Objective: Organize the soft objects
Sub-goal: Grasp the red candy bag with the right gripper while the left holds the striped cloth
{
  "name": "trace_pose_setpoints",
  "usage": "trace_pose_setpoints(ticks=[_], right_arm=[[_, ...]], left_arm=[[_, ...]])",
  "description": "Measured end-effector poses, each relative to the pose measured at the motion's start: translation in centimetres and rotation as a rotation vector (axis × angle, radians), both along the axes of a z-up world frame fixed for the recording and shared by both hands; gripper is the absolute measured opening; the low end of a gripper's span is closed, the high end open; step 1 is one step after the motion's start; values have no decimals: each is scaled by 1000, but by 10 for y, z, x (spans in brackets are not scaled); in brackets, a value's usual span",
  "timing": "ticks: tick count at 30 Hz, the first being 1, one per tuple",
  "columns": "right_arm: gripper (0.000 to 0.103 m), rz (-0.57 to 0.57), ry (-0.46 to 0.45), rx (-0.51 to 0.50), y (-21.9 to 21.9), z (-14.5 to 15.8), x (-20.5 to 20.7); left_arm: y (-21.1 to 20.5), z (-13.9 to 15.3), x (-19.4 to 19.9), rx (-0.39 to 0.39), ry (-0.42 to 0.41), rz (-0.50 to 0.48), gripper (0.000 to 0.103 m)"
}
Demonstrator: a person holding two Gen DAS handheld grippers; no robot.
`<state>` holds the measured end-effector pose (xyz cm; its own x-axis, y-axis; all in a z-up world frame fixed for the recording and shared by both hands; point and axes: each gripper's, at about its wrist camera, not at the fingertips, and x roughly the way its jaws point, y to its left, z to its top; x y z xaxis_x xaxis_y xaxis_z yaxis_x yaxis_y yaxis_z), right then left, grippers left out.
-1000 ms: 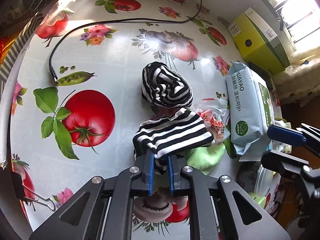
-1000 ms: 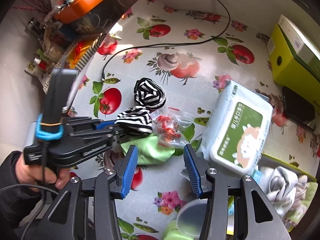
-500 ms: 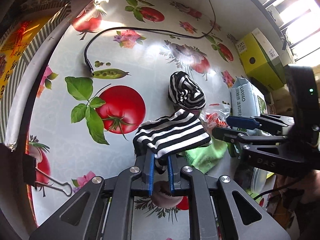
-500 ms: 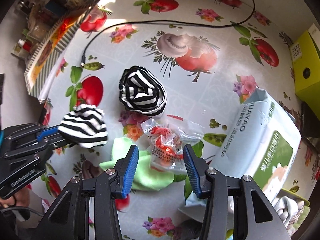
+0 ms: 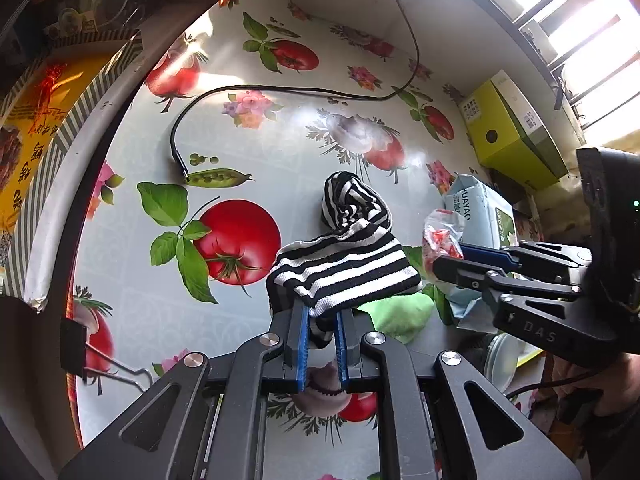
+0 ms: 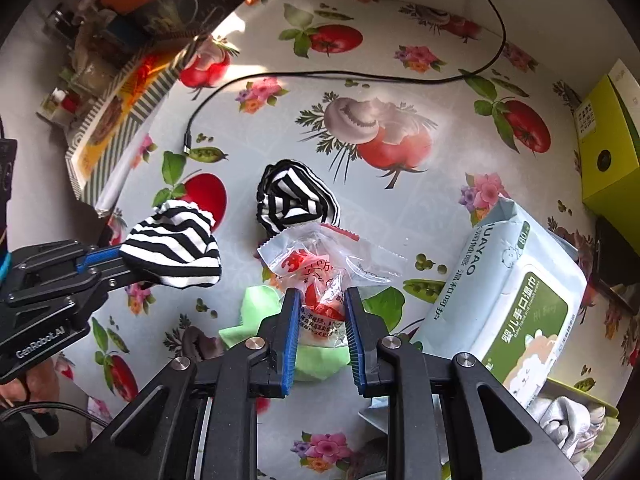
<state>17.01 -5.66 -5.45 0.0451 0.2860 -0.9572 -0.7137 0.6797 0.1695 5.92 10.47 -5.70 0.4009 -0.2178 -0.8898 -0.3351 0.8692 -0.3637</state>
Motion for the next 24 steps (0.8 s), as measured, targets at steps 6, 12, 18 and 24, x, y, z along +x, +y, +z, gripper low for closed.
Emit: trace_pose_setpoints(ticks=[6, 12, 18, 24], right_arm=[[21, -53, -13, 83, -25, 30, -18], [21, -104, -27, 127, -52, 54, -34], [21, -152, -41, 151, -80, 68, -46], [21, -193, -47, 168, -105, 76, -56]], left_arm=[[-15, 11, -3, 21, 3, -22, 11], [-36, 28, -5, 41, -17, -62, 11], [-53, 44, -6, 54, -33, -99, 11], [-70, 54, -7, 68, -36, -134, 11]])
